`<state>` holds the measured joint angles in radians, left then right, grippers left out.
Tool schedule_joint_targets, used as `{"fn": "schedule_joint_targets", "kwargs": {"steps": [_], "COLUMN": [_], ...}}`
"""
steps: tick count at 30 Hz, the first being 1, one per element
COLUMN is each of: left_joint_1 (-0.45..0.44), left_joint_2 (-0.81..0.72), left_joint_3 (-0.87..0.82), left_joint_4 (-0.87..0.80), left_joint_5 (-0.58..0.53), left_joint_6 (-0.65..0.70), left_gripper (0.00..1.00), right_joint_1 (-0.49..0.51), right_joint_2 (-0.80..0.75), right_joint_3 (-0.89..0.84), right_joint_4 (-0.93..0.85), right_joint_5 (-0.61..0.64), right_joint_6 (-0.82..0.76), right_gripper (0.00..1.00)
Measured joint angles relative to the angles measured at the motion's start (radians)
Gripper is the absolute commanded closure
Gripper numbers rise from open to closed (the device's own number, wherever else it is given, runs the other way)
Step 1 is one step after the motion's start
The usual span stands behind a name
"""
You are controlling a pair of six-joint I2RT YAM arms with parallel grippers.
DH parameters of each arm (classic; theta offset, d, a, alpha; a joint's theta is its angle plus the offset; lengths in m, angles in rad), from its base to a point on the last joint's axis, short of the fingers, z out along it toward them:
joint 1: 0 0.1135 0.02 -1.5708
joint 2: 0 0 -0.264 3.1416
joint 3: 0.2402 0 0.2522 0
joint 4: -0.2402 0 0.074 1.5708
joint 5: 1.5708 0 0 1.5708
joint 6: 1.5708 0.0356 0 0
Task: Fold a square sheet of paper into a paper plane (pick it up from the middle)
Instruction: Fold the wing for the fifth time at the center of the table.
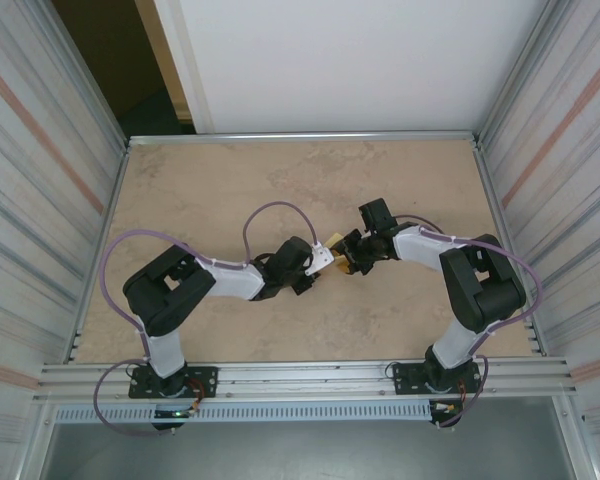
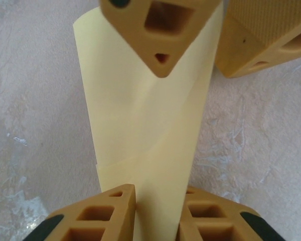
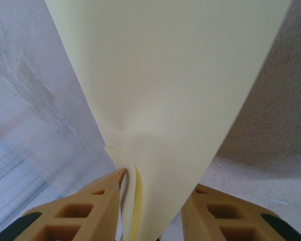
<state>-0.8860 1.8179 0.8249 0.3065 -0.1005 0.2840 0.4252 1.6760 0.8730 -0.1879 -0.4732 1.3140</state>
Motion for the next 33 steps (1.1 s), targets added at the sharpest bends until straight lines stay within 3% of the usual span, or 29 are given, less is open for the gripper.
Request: {"fn": "schedule_joint_targets", "kwargs": {"steps": [6, 12, 24, 33], "left_joint_1": [0.000, -0.013, -0.026, -0.026], "left_joint_2": [-0.003, -0.020, -0.039, -0.055], "left_joint_3": [-0.003, -0.003, -0.003, -0.003], "left_joint_4": [0.005, -0.019, -0.048, -0.048], "left_joint_5": [-0.005, -0.005, -0.005, 0.003], "left_joint_6": [0.008, 0.008, 0.007, 0.000], "left_gripper": [0.66, 0.64, 0.63, 0.74], "right_joint_1": [0.000, 0.000, 0.000, 0.001], "right_joint_2": [0.000, 0.000, 0.001, 0.011], "right_joint_3": [0.000, 0.000, 0.000, 0.000], "right_joint_4": [0.003, 0.012, 0.034, 0.039], "right_joint_5": [-0.004, -0.004, -0.004, -0.004], "right_joint_6": [0.014, 0.014, 0.014, 0.014], "right_gripper": [0.82, 0.89, 0.91, 0.91]}}
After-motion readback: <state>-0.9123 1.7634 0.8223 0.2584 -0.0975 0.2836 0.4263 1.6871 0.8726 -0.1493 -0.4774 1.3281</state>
